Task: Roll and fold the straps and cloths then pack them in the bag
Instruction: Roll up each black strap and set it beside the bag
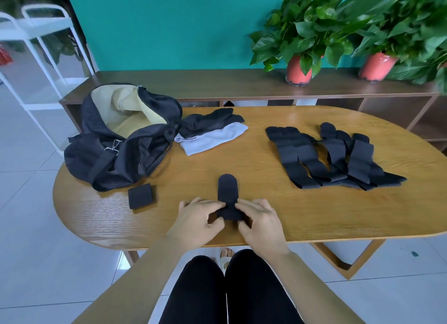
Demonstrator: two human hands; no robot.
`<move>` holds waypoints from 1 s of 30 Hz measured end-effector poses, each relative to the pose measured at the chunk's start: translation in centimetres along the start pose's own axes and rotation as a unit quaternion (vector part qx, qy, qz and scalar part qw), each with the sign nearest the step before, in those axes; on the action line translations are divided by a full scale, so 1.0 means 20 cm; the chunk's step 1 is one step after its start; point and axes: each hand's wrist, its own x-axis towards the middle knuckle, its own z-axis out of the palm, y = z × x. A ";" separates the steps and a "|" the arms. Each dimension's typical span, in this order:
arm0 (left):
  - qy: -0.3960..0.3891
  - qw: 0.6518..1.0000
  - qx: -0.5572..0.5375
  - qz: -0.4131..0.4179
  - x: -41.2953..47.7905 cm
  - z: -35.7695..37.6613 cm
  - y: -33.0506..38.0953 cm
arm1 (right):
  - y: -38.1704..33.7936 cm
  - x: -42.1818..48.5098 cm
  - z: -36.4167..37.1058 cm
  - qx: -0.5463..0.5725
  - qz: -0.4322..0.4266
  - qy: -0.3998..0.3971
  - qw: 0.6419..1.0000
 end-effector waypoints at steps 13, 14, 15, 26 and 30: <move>0.087 0.973 -0.160 -0.143 0.14 0.05 0.01 | -0.11 0.17 0.02 0.009 0.190 0.015 0.982; 0.090 0.970 -0.164 -0.155 0.16 0.05 0.01 | -0.11 0.18 0.02 0.002 0.193 0.017 0.981; 0.091 0.967 -0.170 -0.164 0.17 0.06 0.01 | -0.11 0.18 0.03 -0.003 0.197 0.018 0.980; 0.060 0.969 -0.105 -0.216 0.26 0.02 0.02 | -0.11 0.27 0.07 -0.045 0.251 -0.008 0.967; 0.059 0.970 -0.086 -0.218 0.26 0.02 0.03 | -0.11 0.29 0.08 -0.061 0.254 -0.010 0.965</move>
